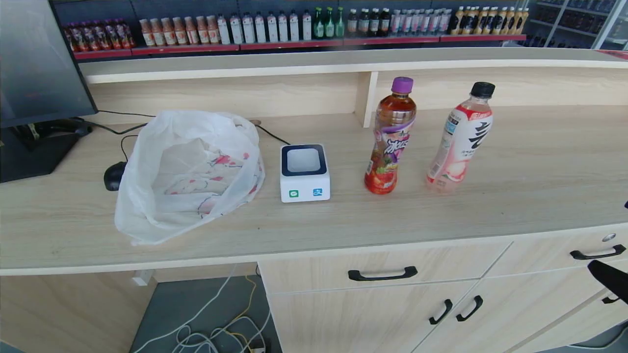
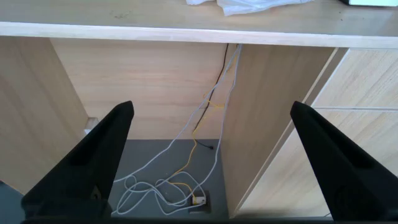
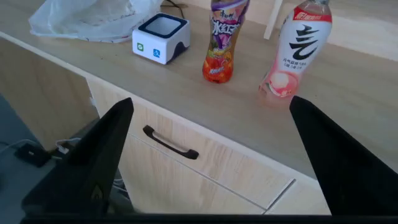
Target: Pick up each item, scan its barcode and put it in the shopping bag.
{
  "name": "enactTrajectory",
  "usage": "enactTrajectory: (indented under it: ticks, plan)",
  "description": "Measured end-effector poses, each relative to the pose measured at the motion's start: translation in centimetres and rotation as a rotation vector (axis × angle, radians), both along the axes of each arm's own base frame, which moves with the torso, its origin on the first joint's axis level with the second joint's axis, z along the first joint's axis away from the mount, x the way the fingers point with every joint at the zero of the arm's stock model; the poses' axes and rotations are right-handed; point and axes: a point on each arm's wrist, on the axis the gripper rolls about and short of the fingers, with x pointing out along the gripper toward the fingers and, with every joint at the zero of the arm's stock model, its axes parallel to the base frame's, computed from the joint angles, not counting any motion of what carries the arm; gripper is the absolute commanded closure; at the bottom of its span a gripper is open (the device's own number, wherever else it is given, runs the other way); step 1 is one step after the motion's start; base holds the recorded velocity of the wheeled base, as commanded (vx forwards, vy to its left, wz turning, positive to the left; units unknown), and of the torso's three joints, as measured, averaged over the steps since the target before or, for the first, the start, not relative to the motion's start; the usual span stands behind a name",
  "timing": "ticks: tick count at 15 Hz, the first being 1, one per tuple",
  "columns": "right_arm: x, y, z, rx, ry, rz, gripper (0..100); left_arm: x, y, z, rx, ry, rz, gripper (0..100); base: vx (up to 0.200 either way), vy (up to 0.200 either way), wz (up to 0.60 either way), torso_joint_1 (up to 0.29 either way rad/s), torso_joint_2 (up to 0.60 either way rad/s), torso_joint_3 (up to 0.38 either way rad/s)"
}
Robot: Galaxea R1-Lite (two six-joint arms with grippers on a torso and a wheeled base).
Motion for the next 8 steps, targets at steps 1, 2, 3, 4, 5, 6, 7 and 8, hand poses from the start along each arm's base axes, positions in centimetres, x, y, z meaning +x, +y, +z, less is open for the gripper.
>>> enactTrajectory:
  ticks: [1,2,3,4,5,6,7,8]
  plan:
    - [1.1,0.6,0.3,0.007,-0.019,0.023,0,0.0,0.0,0.0,0.0,0.0,0.0,0,0.0,0.0,0.0,0.0,0.0,0.0]
    - [2.4,1.3,0.4,0.015,-0.036,0.044,0,0.0,0.0,0.0,0.0,0.0,0.0,0,0.0,0.0,0.0,0.0,0.0,0.0]
    - [3.6,2.0,0.6,0.021,-0.048,0.064,0,0.0,0.0,0.0,0.0,0.0,0.0,0,0.0,0.0,0.0,0.0,0.0,0.0]
    - [5.0,2.8,0.6,0.025,-0.053,0.082,0,0.0,0.0,0.0,0.0,0.0,0.0,0,0.0,0.0,0.0,0.0,0.0,0.0]
    - [6.2,3.5,0.4,0.026,-0.048,0.078,0,0.0,0.0,0.0,0.0,0.0,0.0,0,0.0,0.0,0.0,0.0,0.0,0.0]
    - [7.3,4.1,0.1,0.029,-0.035,0.035,0,0.0,0.0,0.0,0.0,0.0,0.0,0,0.0,0.0,0.0,0.0,0.0,0.0]
    - [8.2,4.6,-0.2,0.029,-0.019,0.002,0,0.0,0.0,0.0,0.0,0.0,0.0,0,0.0,0.0,0.0,0.0,0.0,0.0]
    - [8.9,5.1,-0.6,0.021,0.003,0.0,0,0.0,0.0,0.0,0.0,0.0,0.0,0,0.0,0.0,0.0,0.0,0.0,0.0]
